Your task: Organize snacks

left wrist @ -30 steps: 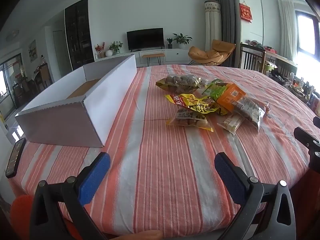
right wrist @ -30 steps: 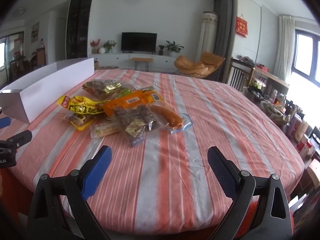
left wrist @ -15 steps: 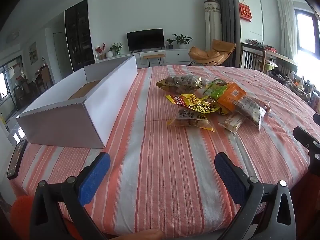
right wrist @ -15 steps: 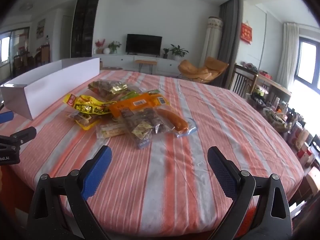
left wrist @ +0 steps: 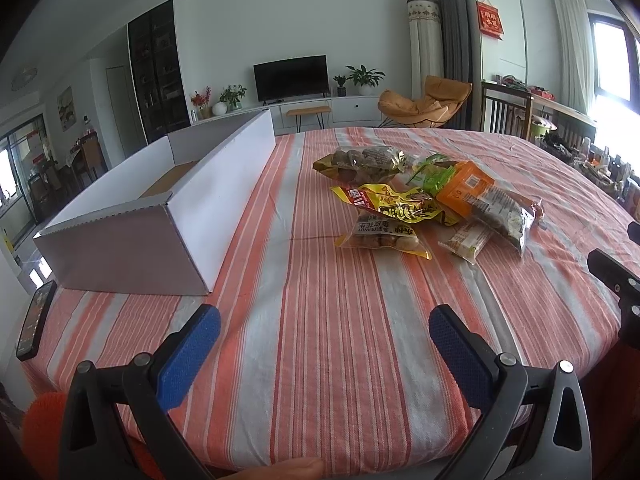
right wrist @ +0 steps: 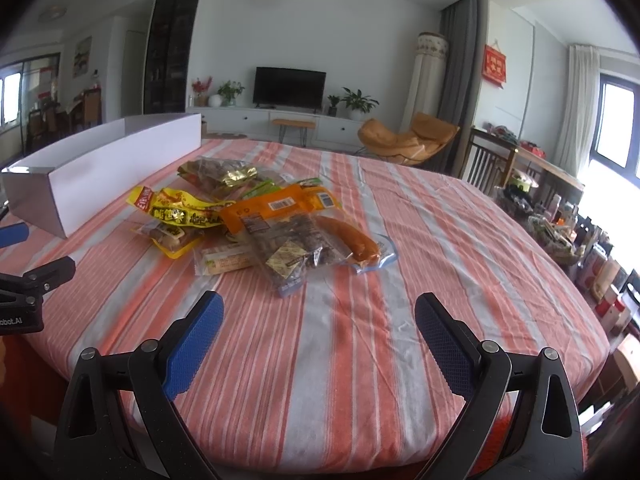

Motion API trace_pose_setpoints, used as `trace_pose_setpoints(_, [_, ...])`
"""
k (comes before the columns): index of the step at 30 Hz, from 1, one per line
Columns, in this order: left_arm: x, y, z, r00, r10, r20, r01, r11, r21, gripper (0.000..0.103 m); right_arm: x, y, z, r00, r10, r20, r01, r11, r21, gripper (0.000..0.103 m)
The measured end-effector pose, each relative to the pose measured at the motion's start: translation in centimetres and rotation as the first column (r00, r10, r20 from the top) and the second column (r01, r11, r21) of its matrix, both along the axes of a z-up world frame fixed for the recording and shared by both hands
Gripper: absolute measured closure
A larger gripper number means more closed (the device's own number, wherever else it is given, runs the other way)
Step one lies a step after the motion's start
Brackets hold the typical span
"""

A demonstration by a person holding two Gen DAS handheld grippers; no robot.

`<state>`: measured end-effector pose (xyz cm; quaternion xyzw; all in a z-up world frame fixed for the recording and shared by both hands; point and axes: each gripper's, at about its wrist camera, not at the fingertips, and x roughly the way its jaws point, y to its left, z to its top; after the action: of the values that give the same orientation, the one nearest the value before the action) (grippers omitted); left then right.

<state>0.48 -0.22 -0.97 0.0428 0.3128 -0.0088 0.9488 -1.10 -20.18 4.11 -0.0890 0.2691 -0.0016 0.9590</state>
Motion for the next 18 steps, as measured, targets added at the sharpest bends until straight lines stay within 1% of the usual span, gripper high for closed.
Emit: trace_pose_setpoints(18, [-0.03,-0.18,-0.19,1.0,-0.004,-0.006,0.004,1.0,0.009,0.0,0.01,0.15,-0.04,1.0,0.003,-0.005,-0.003,1.0,-0.001,0.005])
